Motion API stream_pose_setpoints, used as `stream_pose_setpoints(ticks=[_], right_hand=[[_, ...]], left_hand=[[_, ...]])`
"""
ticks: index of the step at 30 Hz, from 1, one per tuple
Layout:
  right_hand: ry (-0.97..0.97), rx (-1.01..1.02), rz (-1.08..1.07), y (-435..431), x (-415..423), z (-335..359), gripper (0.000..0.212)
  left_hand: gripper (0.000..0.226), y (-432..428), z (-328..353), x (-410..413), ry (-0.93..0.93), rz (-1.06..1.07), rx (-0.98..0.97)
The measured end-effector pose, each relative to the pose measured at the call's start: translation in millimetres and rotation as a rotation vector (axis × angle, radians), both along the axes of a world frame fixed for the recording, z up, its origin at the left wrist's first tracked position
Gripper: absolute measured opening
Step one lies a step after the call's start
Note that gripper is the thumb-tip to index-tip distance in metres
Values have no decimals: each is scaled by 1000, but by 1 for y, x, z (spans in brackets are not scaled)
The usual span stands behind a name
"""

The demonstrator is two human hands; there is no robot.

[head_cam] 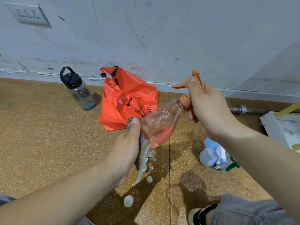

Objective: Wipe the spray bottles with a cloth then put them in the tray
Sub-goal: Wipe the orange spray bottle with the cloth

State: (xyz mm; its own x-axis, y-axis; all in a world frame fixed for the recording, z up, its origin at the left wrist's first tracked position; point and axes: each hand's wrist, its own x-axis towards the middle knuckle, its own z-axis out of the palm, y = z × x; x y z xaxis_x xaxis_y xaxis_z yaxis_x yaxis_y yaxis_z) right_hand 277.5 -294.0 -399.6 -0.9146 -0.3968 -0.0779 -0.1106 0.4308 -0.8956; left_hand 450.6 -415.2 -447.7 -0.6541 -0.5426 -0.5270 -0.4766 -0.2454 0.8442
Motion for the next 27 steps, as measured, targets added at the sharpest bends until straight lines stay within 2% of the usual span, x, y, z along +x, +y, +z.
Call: stream_pose_setpoints(ticks=[2, 5, 8, 11, 13, 19, 22, 24, 27], right_hand=[[-61, -32, 51, 1, 2, 3, 39], [-15, -78, 63, -2, 10, 8, 31], [68, -64, 62, -4, 24, 12, 25], [93, -13, 114, -3, 37, 9, 28], [92, 40, 142, -2, 44, 9, 29], [11, 14, 117, -6, 57, 11, 30], [55, 55, 138, -8, 68, 13, 36], [44, 63, 171, -8, 75, 14, 41], [-29, 77, 282, -8, 72, 16, 48]], left_hand=[[66, -7, 1, -5, 9, 12, -99], [59, -15, -2, -11, 60, -51, -367], [40, -9, 3, -8, 155, -294, -713], [50, 6, 11, -5, 258, -546, -1006], [57, 7, 12, -7, 294, -594, -1027], [51, -1, 13, -10, 282, -552, -920], [47, 2, 15, -12, 311, -549, -1112], [38, -3, 16, -12, 339, -490, -1168], [40, -10, 17, -11, 302, -416, -1026]])
